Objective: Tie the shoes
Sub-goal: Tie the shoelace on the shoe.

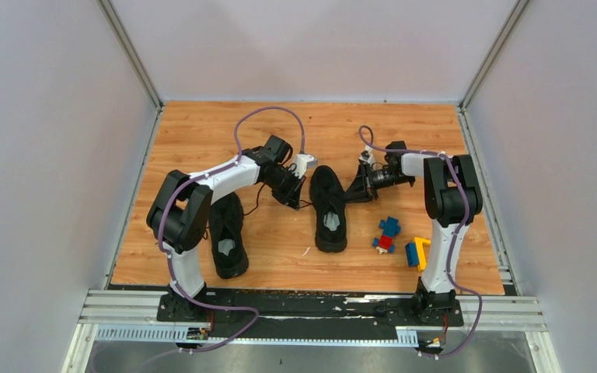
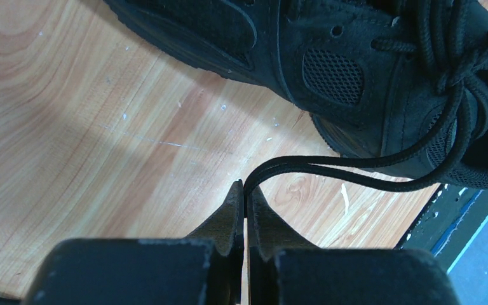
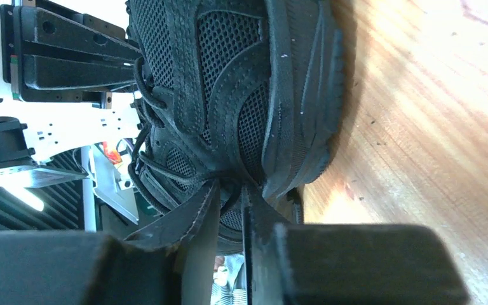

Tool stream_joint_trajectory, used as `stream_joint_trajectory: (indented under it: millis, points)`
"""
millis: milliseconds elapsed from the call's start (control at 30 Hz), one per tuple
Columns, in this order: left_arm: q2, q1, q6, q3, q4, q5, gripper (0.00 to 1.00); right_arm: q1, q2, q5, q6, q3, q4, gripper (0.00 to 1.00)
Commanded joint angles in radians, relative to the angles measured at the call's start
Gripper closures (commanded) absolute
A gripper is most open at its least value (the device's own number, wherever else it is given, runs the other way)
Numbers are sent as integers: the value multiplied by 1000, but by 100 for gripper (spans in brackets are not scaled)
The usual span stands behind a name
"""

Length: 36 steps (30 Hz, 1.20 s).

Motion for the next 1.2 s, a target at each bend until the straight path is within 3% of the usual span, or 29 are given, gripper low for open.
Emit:
stream_joint_trajectory:
  millis: [0, 200, 300, 633, 1167]
  points:
    - [-14, -4, -5, 20, 2, 20, 100, 1, -12, -43, -5, 19, 13, 87]
    - [-24, -4, -2, 22, -4, 18, 100, -71, -138, -29, -2, -34, 4, 91]
    - [-28, -4, 4, 20, -3, 5, 100, -93, -189, -1, -12, -66, 3, 100]
    - [-52, 17, 46, -30, -14, -220, 100, -226, -206, 174, -23, -157, 3, 100]
    - [-55, 39, 50, -78, -36, -298, 100, -287, -221, 201, -35, -186, 4, 100]
